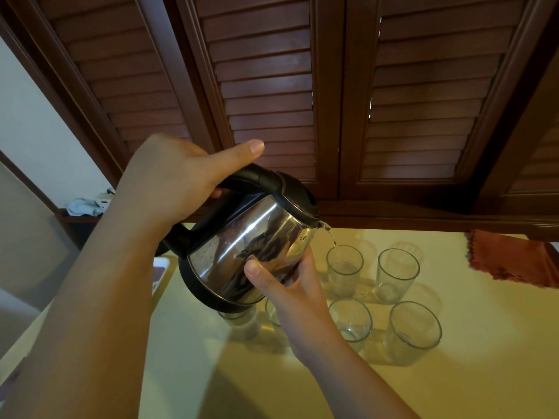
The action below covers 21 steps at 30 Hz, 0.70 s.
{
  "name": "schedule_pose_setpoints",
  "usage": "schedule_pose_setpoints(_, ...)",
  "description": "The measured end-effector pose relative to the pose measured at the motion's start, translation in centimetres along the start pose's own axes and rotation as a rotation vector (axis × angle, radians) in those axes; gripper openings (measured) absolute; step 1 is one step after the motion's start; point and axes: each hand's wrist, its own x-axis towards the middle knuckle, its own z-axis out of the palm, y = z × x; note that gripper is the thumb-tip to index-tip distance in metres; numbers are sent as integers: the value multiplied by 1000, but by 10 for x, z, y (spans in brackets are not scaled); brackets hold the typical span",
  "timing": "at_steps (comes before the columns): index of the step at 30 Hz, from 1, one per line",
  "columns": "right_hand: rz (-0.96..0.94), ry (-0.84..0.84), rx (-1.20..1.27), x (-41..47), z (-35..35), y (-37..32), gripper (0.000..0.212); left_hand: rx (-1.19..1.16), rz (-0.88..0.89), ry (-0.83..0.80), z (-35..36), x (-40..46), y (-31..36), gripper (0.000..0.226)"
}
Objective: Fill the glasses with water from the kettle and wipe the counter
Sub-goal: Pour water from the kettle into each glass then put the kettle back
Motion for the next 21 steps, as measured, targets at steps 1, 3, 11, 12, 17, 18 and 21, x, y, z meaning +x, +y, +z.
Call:
schedule_pose_setpoints(1,-1,0,-1,0,0,0,89,-1,-1,0,0,0,0,75)
schedule_pose_setpoints(3,-7,-7,0,0,0,-1,87,-2,-8,8,0,0,0,77)
schedule_pose_setpoints(11,-22,-15,-7,3,-2,-2,88,-11,-30,13,2,3,-2,75)
schedule_pose_setpoints(12,-22,-13,-7,2,-2,-3,88,-15,-31,11,2,3,-3,74)
schedule_pose_setpoints(17,-26,-7,12,3,-5,0,83,-19,-45,7,6,4,-2,75)
schedule_pose_setpoints(18,-23,-5,17,4,-6,1,84,-12,-44,10,6,4,-1,75)
schedule_pose_setpoints(21,-13,2,22,5,-7,0,92,-3,-39,16,7,4,1,74)
